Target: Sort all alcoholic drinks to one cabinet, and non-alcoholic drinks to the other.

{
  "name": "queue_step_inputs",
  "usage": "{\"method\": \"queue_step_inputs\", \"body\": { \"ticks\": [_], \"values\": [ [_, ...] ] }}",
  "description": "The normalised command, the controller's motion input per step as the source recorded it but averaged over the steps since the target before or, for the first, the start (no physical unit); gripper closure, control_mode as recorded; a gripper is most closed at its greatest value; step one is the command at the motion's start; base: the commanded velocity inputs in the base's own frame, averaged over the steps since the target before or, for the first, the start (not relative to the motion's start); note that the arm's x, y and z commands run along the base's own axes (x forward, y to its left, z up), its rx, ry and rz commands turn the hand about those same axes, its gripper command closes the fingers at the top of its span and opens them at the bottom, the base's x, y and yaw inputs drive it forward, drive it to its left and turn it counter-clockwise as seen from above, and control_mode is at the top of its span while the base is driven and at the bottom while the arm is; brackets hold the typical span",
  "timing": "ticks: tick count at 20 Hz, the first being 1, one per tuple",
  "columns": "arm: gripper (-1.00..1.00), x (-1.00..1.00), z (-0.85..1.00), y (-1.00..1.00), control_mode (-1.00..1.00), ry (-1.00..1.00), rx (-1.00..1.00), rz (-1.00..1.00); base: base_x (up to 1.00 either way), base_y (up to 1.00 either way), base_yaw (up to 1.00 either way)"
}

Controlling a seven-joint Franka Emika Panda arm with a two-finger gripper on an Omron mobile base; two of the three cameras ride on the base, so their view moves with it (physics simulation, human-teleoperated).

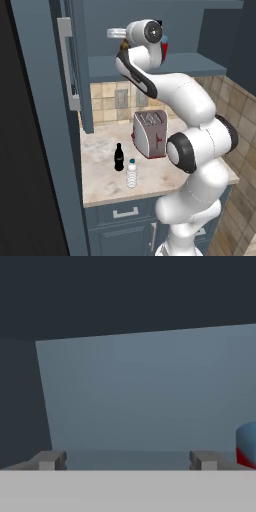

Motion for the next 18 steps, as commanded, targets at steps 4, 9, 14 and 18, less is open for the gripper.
{"method": "queue_step_inputs", "body": {
  "ticks": [4,9,14,18],
  "values": [
    [-1.00,0.18,-0.24,0.00,-1.00,-0.06,-0.02,0.00,0.00,0.00,0.00],
    [-1.00,0.24,-0.38,0.00,-1.00,-0.09,-0.07,0.00,0.00,0.00,0.00],
    [-1.00,0.35,-0.35,0.00,-1.00,-0.08,-0.04,0.00,0.00,0.00,0.00],
    [-1.00,0.29,-0.16,0.00,-1.00,-0.02,0.00,0.00,0.00,0.00,0.00]
  ]
}}
